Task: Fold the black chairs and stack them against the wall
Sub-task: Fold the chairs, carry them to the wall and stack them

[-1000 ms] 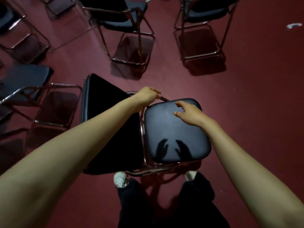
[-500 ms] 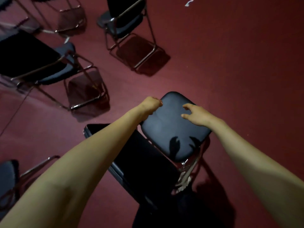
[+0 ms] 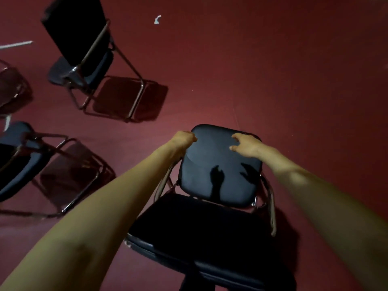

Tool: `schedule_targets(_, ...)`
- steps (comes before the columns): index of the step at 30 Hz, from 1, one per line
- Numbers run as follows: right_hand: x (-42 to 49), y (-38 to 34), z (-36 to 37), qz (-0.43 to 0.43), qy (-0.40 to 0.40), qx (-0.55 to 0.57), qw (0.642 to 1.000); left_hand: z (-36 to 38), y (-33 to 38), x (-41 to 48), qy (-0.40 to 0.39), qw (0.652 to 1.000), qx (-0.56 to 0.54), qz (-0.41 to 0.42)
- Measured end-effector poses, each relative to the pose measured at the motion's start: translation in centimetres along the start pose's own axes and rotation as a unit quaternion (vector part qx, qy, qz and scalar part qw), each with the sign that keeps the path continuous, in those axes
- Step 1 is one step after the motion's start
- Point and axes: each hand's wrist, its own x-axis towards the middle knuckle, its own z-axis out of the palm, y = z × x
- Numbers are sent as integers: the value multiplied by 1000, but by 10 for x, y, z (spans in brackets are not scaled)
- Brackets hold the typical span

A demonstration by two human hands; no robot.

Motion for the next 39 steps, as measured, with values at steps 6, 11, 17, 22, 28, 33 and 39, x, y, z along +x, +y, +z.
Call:
schedule_targets(6, 14, 2, 20, 64, 17, 46, 997, 0, 7, 41, -55, 996, 65, 18)
schedule_targets(11, 40, 15, 23, 73, 52, 47, 995, 12, 12, 75, -87, 991, 92, 40)
schedule_targets(17, 98, 49, 25, 101, 17, -15, 995, 23, 8, 138, -101, 964, 223, 102)
schedule_targets(22, 167, 100, 33, 130, -15, -38, 991, 51, 9, 216, -82, 905, 406, 97)
schedule_targets(28, 258, 151, 60, 144, -29, -14, 989, 116, -4, 312, -121, 852, 501, 96)
schedule_targets(33, 321, 179, 80, 147, -21, 3, 989, 165, -16, 378, -139, 845, 507, 98)
schedule_targets(39, 354, 183, 93, 176, 25, -26, 984, 183, -30, 425, -140, 819, 552, 70)
